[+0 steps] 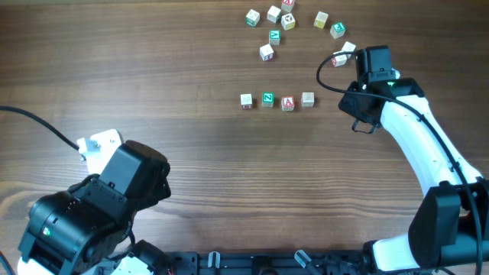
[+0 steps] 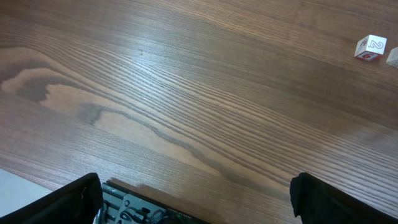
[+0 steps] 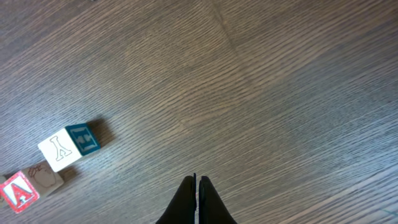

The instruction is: Form a horizontal line

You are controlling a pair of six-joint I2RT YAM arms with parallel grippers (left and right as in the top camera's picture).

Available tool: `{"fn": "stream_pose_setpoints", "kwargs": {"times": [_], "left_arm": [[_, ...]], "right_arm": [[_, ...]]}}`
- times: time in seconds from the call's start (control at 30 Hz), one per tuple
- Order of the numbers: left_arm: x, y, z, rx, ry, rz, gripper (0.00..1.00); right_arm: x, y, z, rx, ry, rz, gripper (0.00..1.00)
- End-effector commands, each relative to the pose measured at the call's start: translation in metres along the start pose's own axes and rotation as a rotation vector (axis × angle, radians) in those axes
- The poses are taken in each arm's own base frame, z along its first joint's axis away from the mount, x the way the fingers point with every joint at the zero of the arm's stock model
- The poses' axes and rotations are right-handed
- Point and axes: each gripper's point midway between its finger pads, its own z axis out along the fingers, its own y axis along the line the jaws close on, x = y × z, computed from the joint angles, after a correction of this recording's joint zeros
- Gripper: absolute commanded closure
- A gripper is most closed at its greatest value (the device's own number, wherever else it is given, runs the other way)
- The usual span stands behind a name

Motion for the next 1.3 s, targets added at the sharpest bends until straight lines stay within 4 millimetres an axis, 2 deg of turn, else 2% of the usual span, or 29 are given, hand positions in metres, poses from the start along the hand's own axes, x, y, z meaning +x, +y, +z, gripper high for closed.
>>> {"fn": "stream_pose_setpoints", "kwargs": {"times": [0.0,0.7,0.83,1.07,1.27], "left_arm": [[0.000,0.000,-0.001,0.005,-0.003,-0.005,0.00],[0.000,0.000,-0.001,0.005,-0.003,-0.005,0.00],[0.000,0.000,-0.001,0.005,-0.003,-0.005,0.00],[0.000,0.000,-0.001,0.005,-0.003,-0.005,0.00],[0.000,0.000,-0.001,0.005,-0.003,-0.005,0.00]], "right_arm": [[0.005,0.000,0.000,-0.014,0.016,0.013,0.95],[0.010,0.002,0.000,-0.026,0.039,-0.014,0.95],[0.011,0.010,0.012,-0.053,0.054,-0.101,0.95],[0.025,0.009,0.050,-0.006,0.127,-0.114,0.95],[0.019,0.016,0.067,-0.018,0.104,-0.110,0.95]]}}
